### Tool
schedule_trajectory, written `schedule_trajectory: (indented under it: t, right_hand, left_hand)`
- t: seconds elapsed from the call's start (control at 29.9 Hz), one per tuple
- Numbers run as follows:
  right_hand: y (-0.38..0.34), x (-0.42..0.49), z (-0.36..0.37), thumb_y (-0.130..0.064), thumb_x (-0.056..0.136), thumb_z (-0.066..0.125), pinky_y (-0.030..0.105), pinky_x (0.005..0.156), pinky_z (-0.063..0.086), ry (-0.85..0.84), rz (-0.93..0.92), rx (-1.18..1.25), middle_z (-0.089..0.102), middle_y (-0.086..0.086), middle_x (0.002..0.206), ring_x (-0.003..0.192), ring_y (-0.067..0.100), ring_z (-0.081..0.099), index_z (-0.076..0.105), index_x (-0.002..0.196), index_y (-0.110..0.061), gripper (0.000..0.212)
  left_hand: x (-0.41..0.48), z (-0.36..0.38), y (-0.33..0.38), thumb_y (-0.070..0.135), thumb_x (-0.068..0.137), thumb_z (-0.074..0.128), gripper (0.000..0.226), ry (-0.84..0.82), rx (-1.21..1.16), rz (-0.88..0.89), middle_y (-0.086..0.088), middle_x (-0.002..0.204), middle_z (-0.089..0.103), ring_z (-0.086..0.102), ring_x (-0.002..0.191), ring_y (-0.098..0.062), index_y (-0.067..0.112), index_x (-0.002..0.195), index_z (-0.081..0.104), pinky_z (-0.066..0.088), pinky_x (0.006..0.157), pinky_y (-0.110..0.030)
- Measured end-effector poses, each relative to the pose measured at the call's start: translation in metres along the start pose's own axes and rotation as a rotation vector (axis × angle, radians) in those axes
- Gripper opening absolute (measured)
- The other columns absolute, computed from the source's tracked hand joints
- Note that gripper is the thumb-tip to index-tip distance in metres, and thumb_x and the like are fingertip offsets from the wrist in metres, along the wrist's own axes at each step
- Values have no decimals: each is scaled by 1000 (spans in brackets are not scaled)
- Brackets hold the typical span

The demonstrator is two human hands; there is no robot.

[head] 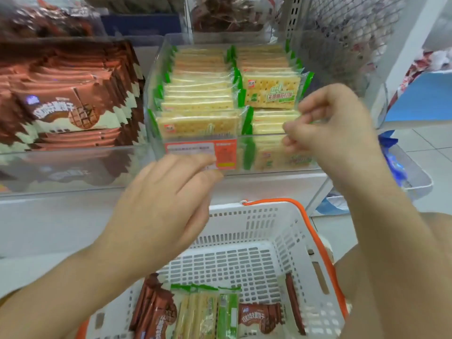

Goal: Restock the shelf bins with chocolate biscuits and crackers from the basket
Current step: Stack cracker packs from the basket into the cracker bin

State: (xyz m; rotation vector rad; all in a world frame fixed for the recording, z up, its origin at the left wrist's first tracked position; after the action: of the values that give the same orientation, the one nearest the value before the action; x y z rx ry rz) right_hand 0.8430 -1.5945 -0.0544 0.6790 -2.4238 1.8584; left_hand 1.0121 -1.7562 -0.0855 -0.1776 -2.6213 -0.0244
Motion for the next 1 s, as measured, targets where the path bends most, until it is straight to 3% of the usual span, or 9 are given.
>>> schedule_trajectory:
  t: [0.13,0.2,0.3,0.57,0.67,0.74,0.8,0.9,1.0]
  right_hand:
    - [66,-76,86,-6,88,64,36,61,57,-740,355,-213,65,11,74,59,24,65,54,94,-7,12]
    - [132,-109,134,-17,93,61,33,78,54,-1080,432,-512,64,18,112,90,25,67,54,115,-5,26]
    - [225,-162,171,-24,96,54,33,108,31,-1309,403,-824,27,14,153,137,27,33,25,147,-4,61]
    - [315,-234,171,-11,90,50,37,99,40,-1182,187,-1162,37,9,139,126,26,37,28,140,-13,54]
    - [304,-217,177,-25,93,58,29,78,46,-1205,283,-1100,46,10,117,90,19,52,53,103,-9,19]
    - [290,-197,175,-27,90,63,23,54,36,-1232,372,-1006,44,3,81,59,11,36,43,70,-12,33]
    - [266,-168,165,-25,89,66,19,46,30,-1151,515,-822,39,0,65,54,9,35,38,64,-13,39]
    - [213,-121,141,-15,85,70,21,52,50,-943,923,-292,59,5,77,65,13,57,54,82,-5,19]
    - [155,-85,107,-15,84,69,22,58,56,-830,1065,74,59,6,79,68,12,55,59,84,-5,14]
  left_hand:
    - [-60,37,-13,26,85,44,34,-528,22,-50,-7,117,62,62,101,-29,14,110,65,56,75,-41]
    - [-85,56,-14,29,95,43,38,-813,60,-113,-6,139,46,50,122,-25,18,130,51,48,93,-38]
    - [-112,69,-17,37,100,36,44,-1106,99,-109,-2,152,26,37,130,-21,24,142,33,37,100,-35]
    - [-140,64,-36,41,99,35,45,-1100,88,-171,-2,146,31,38,126,-20,24,140,32,41,98,-37]
    - [-138,68,-36,40,99,35,44,-1107,84,-153,-2,145,32,39,124,-20,22,139,33,41,94,-34]
    - [-134,72,-32,40,99,36,44,-1112,70,-135,-2,143,34,40,123,-21,21,139,34,41,93,-34]
    - [-126,76,-24,42,98,40,51,-1104,20,-150,-3,143,34,38,125,-21,19,142,29,41,97,-35]
    - [-112,84,-9,52,90,52,80,-1101,-181,-280,-4,151,22,27,136,-21,16,149,11,35,107,-37]
    - [-91,87,9,51,83,62,82,-938,-251,-261,-1,145,24,36,128,-20,20,145,19,43,98,-38]
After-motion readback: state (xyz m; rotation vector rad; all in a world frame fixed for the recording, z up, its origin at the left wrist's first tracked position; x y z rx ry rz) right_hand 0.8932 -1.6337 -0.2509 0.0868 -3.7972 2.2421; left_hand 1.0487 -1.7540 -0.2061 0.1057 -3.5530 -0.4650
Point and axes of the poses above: each hand's wrist, its own x-axis towards the middle knuckle, its own z-axis out of the palm, y = z × x, the point moved 1 cm from there along x, towards the middle knuckle
